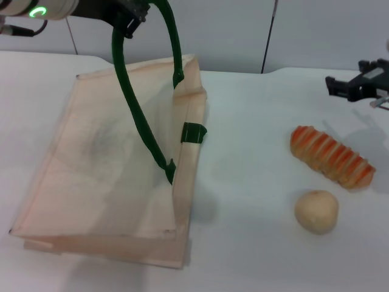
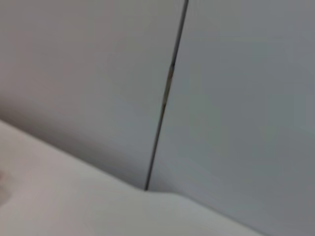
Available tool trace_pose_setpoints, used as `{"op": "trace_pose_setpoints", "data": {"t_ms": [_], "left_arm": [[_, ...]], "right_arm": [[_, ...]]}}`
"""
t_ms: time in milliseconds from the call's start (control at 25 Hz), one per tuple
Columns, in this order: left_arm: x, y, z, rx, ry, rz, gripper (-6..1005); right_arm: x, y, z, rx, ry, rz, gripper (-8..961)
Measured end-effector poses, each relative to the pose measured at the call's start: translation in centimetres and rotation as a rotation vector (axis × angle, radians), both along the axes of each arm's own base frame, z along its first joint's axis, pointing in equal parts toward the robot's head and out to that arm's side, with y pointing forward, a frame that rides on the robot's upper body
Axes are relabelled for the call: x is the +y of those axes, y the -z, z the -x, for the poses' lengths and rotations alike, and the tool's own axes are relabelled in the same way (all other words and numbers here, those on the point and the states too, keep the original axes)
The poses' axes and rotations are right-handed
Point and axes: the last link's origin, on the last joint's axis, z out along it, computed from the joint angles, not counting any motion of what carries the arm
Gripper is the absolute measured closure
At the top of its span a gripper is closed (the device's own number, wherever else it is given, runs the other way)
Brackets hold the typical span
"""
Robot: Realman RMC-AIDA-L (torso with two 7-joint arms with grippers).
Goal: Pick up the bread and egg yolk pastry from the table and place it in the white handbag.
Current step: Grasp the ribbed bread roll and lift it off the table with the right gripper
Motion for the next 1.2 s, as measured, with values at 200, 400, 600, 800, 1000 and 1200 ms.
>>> {"op": "trace_pose_setpoints", "data": {"t_ms": [200, 400, 600, 800, 1000, 1200], "left_arm": [[-0.1, 0.0, 0.0, 0.008, 0.011, 0.010, 855], [0.0, -0.1, 0.0, 0.016, 0.018, 0.009, 855], [-0.1, 0.0, -0.1, 0.014, 0.024, 0.020, 855], [-0.1, 0.1, -0.1, 0.018, 0.031, 0.031, 855], [-0.3, 0.2, -0.2, 0.012, 0.040, 0.045, 855], [-0.5, 0.1, -0.6, -0.024, 0.065, 0.069, 855]], "right_arm": [[-0.7, 0.2, 0.4, -0.015, -0.003, 0.082, 154], [-1.3, -0.6, 0.4, -0.072, 0.004, 0.137, 153], [-1.7, -1.1, 0.1, -0.118, 0.026, 0.186, 152], [-2.3, -1.3, 0.1, -0.167, 0.040, 0.247, 151], [-2.9, -1.1, 0.2, -0.184, 0.040, 0.299, 150], [-3.5, -0.8, 0.2, -0.198, 0.049, 0.341, 149]]}}
